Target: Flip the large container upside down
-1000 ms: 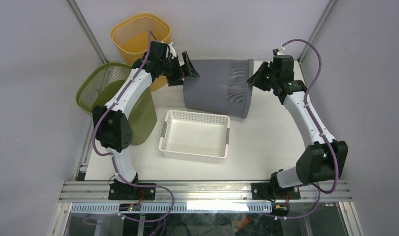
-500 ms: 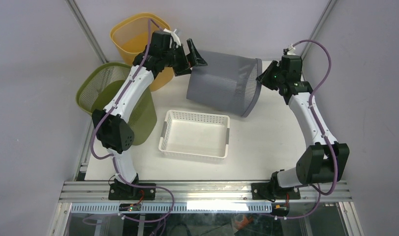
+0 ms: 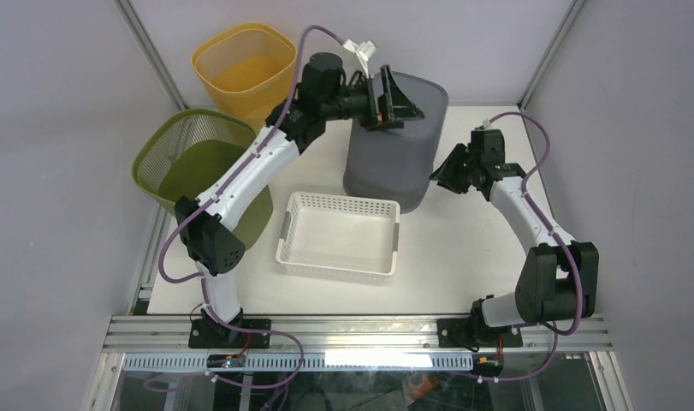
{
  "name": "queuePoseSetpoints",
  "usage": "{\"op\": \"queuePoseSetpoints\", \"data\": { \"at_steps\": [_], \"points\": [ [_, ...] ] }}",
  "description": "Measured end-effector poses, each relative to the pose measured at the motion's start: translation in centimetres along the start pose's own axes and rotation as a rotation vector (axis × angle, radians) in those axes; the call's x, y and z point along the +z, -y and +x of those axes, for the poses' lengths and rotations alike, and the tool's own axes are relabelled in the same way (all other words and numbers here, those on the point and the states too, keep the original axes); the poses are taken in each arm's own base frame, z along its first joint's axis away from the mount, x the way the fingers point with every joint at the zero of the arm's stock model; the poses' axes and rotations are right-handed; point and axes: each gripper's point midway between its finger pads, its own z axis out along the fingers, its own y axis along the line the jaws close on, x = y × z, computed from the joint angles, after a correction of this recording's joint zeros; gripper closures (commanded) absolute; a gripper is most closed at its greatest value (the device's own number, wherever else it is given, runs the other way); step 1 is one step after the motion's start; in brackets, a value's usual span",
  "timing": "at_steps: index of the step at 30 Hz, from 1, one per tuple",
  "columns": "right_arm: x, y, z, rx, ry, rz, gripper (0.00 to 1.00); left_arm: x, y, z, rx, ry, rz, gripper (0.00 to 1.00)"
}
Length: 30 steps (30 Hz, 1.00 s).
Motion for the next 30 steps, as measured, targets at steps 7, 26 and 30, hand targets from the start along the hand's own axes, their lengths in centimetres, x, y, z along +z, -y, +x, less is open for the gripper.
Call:
{"op": "queuePoseSetpoints", "data": {
  "at_steps": [7, 26, 30],
  "points": [
    [0.1, 1.2, 1.8, 0.049, -0.056, 0.02, 0.64, 2.1, -0.3, 5.0, -0.066, -0.144, 0.032, 0.01],
    [-16.2, -2.6, -0.6, -0.18, 0.25, -0.155, 0.45, -6.9, -2.9, -3.4, 0.038, 0.208, -0.271, 0.01],
    [-17.4, -1.5, 0.7, -0.191, 0.238, -0.122, 0.45, -6.4, -9.3, -3.9, -0.045, 0.23, -0.399, 0.01]
  ]
}}
